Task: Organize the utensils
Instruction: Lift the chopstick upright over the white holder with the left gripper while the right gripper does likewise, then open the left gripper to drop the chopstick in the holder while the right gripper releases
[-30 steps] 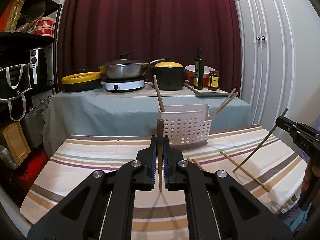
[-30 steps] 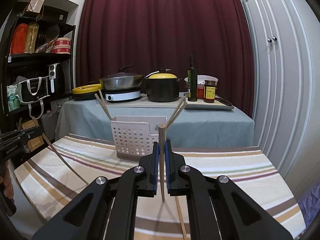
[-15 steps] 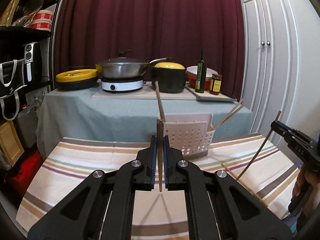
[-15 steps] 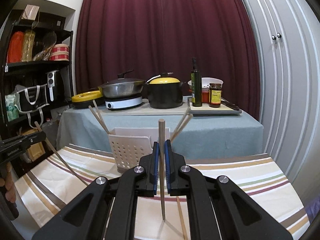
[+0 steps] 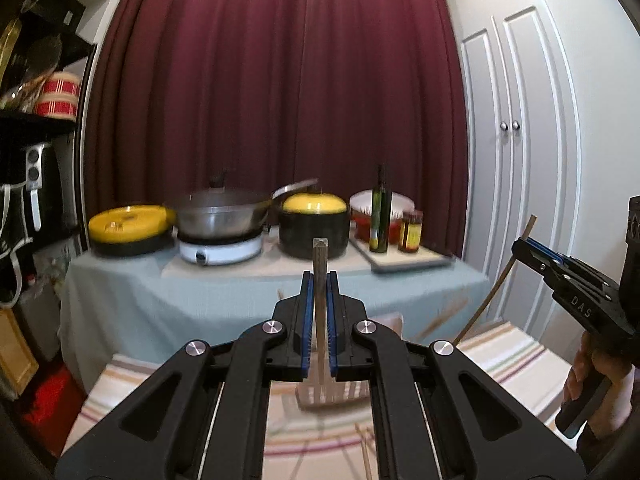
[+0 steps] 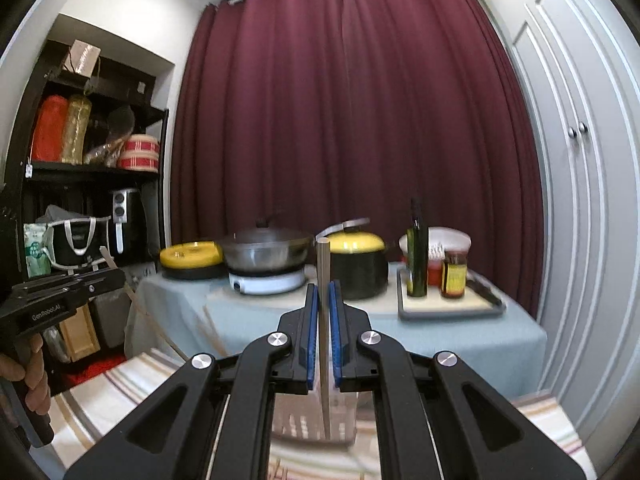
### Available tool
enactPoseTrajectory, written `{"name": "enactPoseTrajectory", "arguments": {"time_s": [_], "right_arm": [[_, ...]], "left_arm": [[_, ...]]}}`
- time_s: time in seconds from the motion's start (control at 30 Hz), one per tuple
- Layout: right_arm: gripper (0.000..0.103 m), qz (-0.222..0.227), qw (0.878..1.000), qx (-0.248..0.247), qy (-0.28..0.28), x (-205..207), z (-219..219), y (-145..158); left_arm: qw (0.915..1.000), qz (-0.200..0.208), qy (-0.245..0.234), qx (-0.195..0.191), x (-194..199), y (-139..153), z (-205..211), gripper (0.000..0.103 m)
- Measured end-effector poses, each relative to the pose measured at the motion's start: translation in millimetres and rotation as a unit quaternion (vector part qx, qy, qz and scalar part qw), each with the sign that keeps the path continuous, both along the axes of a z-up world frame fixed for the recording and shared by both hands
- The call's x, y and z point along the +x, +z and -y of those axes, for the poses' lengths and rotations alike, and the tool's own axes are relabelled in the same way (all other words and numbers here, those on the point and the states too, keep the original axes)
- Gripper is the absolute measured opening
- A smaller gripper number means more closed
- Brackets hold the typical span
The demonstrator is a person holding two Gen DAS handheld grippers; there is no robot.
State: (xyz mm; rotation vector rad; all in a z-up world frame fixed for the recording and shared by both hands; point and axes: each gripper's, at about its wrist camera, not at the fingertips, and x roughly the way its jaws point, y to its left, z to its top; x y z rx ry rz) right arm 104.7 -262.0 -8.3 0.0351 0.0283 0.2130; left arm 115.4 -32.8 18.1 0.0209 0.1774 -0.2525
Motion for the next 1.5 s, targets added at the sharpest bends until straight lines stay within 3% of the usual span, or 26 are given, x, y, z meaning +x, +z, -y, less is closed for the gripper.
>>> {"name": "enactPoseTrajectory", "arguments": {"time_s": [0.27, 0.63, 0.9, 1.03, 1.1, 1.13, 1.23, 1.37, 1.5], "right_arm": [[0.007, 0.021, 1.000, 0.005, 0.009, 42.6, -3.8, 20.0], [0.007, -0.048, 0.999, 0.011, 0.008, 101.3, -4.5, -28.0], [0.007, -0.084, 0.996, 0.010, 0.010, 118.3, -5.6, -55.8], [0.007, -0.086, 0.996, 0.007, 0.008, 116.7, -5.3, -56.3], [0.008, -0.084, 0.996, 0.005, 0.006, 115.7, -5.1, -56.3], [0.012, -0.082, 0.997, 0.004, 0.004, 114.2, -5.1, -55.2], [0.037, -0.070, 0.998, 0.007, -0.002, 105.7, -3.3, -50.1], [0.039, -0.058, 0.998, -0.003, -0.010, 90.8, -2.9, -41.9], [0.041, -0.051, 0.999, -0.009, -0.017, 66.7, 0.4, -38.0]], "left_arm": [[0.9998, 0.018, -0.002, 0.004, 44.4, 20.9, 16.9, 0.007], [0.9989, -0.045, 0.004, 0.016, 95.2, -21.0, 20.8, 0.007], [0.9961, -0.083, 0.003, 0.028, 115.9, -51.9, 23.9, 0.007], [0.9964, -0.078, 0.001, 0.034, 114.6, -56.0, 25.2, 0.010], [0.9966, -0.076, 0.000, 0.032, 113.3, -54.6, 24.9, 0.019], [0.9969, -0.073, 0.000, 0.029, 111.7, -53.4, 24.0, 0.026], [0.9975, -0.064, 0.002, 0.028, 104.5, -48.4, 23.4, 0.030], [0.9982, -0.056, 0.005, 0.024, 90.6, -41.8, 20.3, 0.043], [0.9986, -0.047, 0.012, 0.023, 68.2, -39.8, 15.2, 0.045]]}}
